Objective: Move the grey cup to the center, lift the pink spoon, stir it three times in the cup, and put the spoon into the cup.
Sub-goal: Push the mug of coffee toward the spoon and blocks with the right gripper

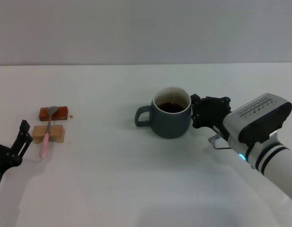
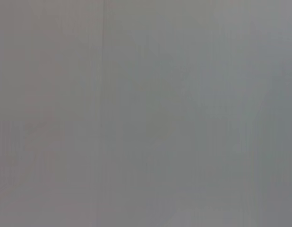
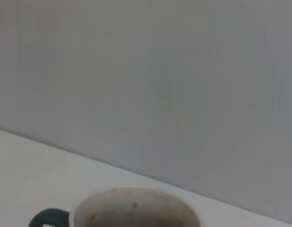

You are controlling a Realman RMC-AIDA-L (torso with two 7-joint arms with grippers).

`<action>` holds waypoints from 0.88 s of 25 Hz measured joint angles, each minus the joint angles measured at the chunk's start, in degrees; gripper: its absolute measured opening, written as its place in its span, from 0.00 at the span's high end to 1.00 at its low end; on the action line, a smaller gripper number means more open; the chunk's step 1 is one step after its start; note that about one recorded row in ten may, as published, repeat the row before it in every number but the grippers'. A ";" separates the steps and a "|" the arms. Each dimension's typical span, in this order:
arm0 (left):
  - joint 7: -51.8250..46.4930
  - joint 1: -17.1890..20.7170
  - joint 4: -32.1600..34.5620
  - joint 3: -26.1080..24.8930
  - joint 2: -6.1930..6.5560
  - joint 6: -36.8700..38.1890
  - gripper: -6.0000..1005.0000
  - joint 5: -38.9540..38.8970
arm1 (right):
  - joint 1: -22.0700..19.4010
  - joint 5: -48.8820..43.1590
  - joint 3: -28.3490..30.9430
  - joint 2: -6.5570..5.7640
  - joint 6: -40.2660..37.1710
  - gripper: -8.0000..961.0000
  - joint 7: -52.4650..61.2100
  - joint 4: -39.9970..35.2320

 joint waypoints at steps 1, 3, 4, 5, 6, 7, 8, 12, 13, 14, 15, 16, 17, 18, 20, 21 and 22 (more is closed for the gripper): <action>0.00 0.00 0.00 0.00 0.00 0.00 0.16 0.00 | 0.00 0.00 0.00 0.00 0.00 0.99 0.00 0.00; 0.00 -0.02 0.00 0.00 0.00 0.06 0.16 0.02 | 0.06 -0.51 -0.06 0.02 0.24 0.99 0.00 0.45; 0.00 -0.02 0.00 0.00 0.00 0.10 0.16 0.04 | 0.08 -1.11 -0.09 0.05 0.42 0.99 0.00 1.04; 0.00 -0.02 0.00 0.00 0.00 0.10 0.16 0.04 | 0.08 -1.11 -0.09 0.05 0.42 0.99 0.00 1.04; 0.00 -0.02 0.00 0.00 0.00 0.12 0.16 0.06 | 0.11 -1.29 -0.10 0.05 0.60 0.99 0.00 1.32; 0.00 -0.02 0.01 0.00 0.00 0.13 0.16 0.18 | 0.38 -1.65 -0.10 0.06 1.49 0.99 0.00 1.93; 0.00 -0.02 0.01 0.00 0.00 0.13 0.16 0.18 | 0.38 -1.65 -0.10 0.06 1.49 0.99 0.00 1.93; 0.00 -0.02 0.07 0.02 0.00 0.17 0.16 0.29 | 0.63 -4.24 -0.11 0.17 3.26 0.99 0.01 3.35; 0.00 -0.02 0.07 0.02 0.00 0.17 0.16 0.29 | 0.63 -4.24 -0.11 0.17 3.26 0.99 0.01 3.35; 0.00 -0.01 0.07 0.07 0.00 0.18 0.16 0.29 | 0.63 -4.75 -0.18 0.17 3.44 0.99 0.00 3.98; 0.00 0.00 0.06 0.13 0.00 0.20 0.16 0.29 | 0.63 -4.75 -0.18 0.17 3.44 0.99 0.00 3.98; 0.00 0.04 0.02 0.15 0.00 0.23 0.16 0.29 | 0.63 -5.15 -0.22 0.18 3.62 0.99 0.01 4.29; 0.00 0.15 -0.08 0.17 -0.01 0.28 0.16 0.31 | 0.68 -6.27 -0.27 0.18 4.08 0.99 0.00 4.79; 0.00 0.15 -0.08 0.17 -0.01 0.28 0.16 0.31 | 0.68 -6.27 -0.27 0.18 4.08 0.99 0.00 4.79; 0.00 0.17 -0.12 0.40 -0.07 0.30 0.16 0.46 | 0.73 -7.52 -0.29 0.19 4.51 0.99 0.00 5.30; 0.00 0.17 -0.12 0.40 -0.07 0.30 0.16 0.46 | 0.73 -7.52 -0.29 0.19 4.51 0.99 0.00 5.30; 0.00 0.16 -0.12 0.74 -0.09 0.30 0.16 0.51 | 0.71 -8.28 -0.28 0.19 4.54 0.99 0.00 5.43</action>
